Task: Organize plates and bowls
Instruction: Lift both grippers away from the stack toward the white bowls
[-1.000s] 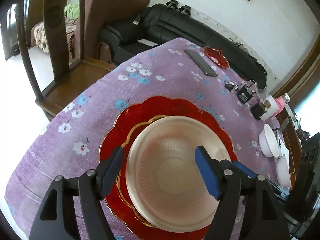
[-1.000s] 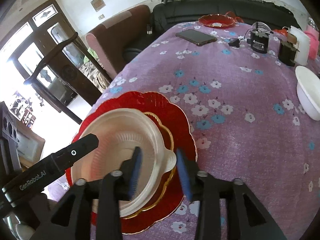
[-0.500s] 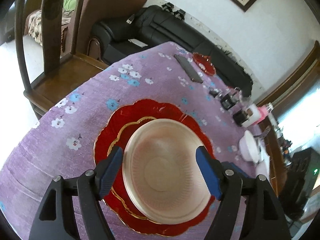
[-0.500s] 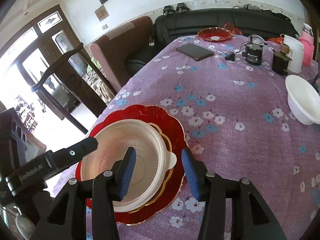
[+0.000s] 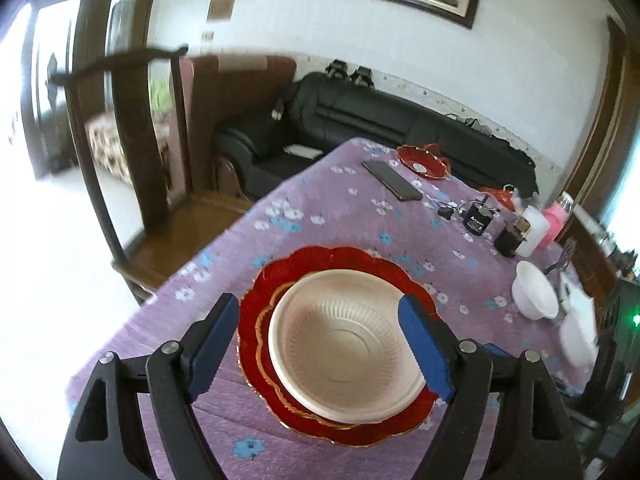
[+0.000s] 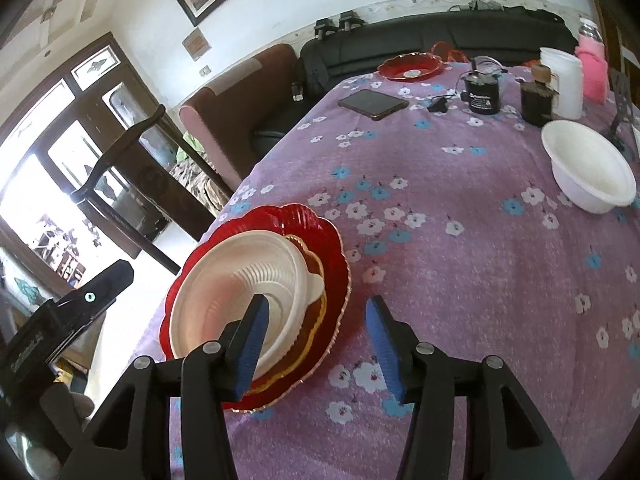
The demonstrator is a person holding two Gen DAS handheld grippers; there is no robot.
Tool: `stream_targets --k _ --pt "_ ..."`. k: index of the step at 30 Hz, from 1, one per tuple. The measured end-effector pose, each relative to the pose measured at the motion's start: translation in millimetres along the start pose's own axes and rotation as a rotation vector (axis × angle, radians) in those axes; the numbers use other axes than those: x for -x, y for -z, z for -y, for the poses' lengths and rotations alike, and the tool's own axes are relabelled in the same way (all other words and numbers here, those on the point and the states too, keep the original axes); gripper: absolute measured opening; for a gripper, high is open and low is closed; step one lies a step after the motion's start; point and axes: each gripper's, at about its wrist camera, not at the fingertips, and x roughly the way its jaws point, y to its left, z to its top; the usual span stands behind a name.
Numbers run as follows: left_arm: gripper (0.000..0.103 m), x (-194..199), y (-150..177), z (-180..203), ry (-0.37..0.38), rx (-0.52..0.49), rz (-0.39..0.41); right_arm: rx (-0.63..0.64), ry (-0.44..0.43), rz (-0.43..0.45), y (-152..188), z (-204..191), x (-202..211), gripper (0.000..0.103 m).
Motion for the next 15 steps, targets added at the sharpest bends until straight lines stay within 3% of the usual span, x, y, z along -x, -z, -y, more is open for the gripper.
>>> stream_targets --k 7,15 --pt "0.084 25 7 32 -0.062 -0.129 0.073 -0.016 0.019 0.023 5 16 20 0.055" --pt "0.085 32 11 65 -0.061 -0.210 0.089 -0.045 0.045 0.060 6 42 45 0.055"
